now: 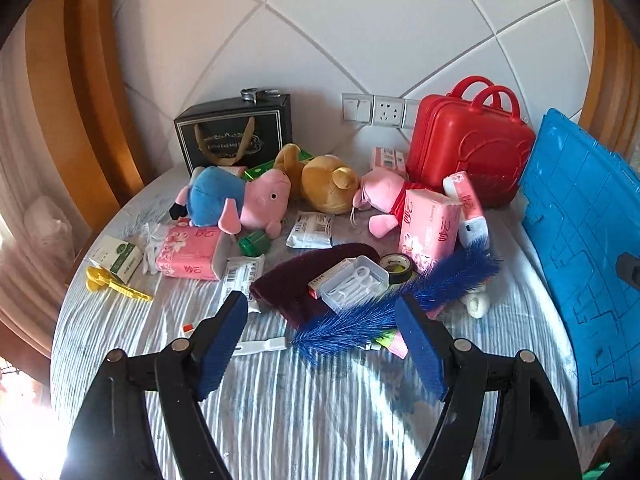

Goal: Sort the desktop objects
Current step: 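Grasp the pink tissue pack with the left tool while the right tool grasps another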

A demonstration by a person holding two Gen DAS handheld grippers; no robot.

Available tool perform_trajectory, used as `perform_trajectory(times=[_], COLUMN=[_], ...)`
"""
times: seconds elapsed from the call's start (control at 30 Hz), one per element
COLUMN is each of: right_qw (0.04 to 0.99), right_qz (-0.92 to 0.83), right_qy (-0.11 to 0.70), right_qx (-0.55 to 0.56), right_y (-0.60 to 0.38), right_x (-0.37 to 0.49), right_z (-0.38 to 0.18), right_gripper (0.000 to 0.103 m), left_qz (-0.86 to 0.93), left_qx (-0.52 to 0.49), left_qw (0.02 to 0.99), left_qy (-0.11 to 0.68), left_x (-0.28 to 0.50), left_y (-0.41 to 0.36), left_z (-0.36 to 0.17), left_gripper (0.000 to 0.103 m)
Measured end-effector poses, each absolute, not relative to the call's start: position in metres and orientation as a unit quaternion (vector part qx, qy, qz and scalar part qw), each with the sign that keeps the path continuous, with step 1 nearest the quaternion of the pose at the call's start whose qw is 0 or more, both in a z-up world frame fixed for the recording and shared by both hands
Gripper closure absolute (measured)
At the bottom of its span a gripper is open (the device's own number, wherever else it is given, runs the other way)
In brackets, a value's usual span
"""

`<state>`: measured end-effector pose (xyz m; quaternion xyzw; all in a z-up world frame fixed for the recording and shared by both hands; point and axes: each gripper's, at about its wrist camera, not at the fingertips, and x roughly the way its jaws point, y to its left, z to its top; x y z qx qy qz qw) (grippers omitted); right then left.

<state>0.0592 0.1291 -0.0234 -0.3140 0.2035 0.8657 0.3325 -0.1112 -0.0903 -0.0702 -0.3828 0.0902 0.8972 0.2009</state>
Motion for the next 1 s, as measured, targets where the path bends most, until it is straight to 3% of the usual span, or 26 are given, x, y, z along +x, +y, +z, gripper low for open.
perform_trajectory(times=[0.6, 0.73, 0.83, 1.0], right_qw=[0.349, 0.346, 0.333, 0.305], right_qz=[0.819, 0.815, 0.816, 0.818], right_qy=[0.284, 0.294, 0.295, 0.305], right_qx=[-0.356, -0.360, -0.370, -0.379], right_y=[0.266, 0.282, 0.287, 0.292], right_x=[-0.014, -0.039, -0.063, -0.100], right_z=[-0.124, -0.138, -0.151, -0.171], right_gripper=[0.000, 0.000, 0.000, 0.000], left_qz=[0.847, 0.847, 0.867, 0.863], left_qx=[-0.420, -0.422, -0.391, -0.407], left_qw=[0.287, 0.281, 0.269, 0.278], left_qy=[0.155, 0.160, 0.152, 0.112], left_x=[-0.199, -0.224, -0.237, -0.265], left_y=[0.132, 0.135, 0.115, 0.092], left_z=[-0.180, -0.203, -0.207, -0.213], left_gripper=[0.027, 0.027, 0.037, 0.038])
